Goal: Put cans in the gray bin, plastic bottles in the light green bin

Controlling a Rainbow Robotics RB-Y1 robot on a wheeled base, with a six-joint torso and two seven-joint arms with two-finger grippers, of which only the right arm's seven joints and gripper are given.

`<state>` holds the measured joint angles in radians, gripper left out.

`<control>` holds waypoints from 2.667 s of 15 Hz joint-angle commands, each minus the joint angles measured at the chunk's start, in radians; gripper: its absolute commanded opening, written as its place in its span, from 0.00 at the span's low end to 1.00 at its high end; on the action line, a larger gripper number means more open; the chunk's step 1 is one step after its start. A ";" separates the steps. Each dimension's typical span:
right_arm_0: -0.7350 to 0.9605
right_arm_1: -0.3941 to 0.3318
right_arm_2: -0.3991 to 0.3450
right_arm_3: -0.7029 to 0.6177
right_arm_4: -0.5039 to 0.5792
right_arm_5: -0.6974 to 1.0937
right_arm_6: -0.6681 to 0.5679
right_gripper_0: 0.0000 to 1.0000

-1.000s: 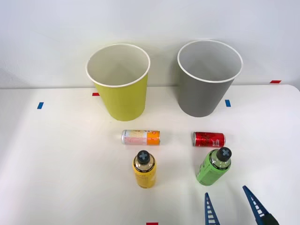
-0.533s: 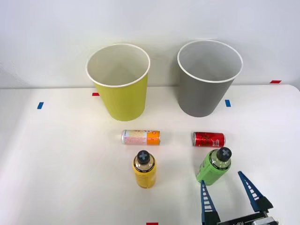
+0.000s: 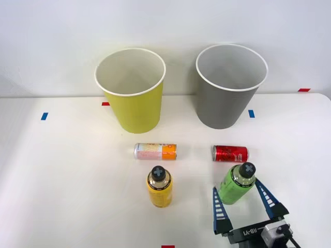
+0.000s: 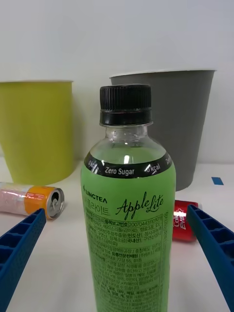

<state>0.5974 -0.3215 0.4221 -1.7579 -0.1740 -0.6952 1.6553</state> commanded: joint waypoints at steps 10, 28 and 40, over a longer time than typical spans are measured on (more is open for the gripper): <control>-0.074 0.024 -0.022 0.000 -0.052 0.083 0.041 1.00; -0.082 -0.050 -0.028 -0.138 -0.024 0.218 0.029 0.00; -0.430 -0.108 0.034 -0.403 -0.091 0.632 -0.163 0.00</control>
<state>0.2276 -0.4296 0.4462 -2.1609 -0.2618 -0.1050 1.5116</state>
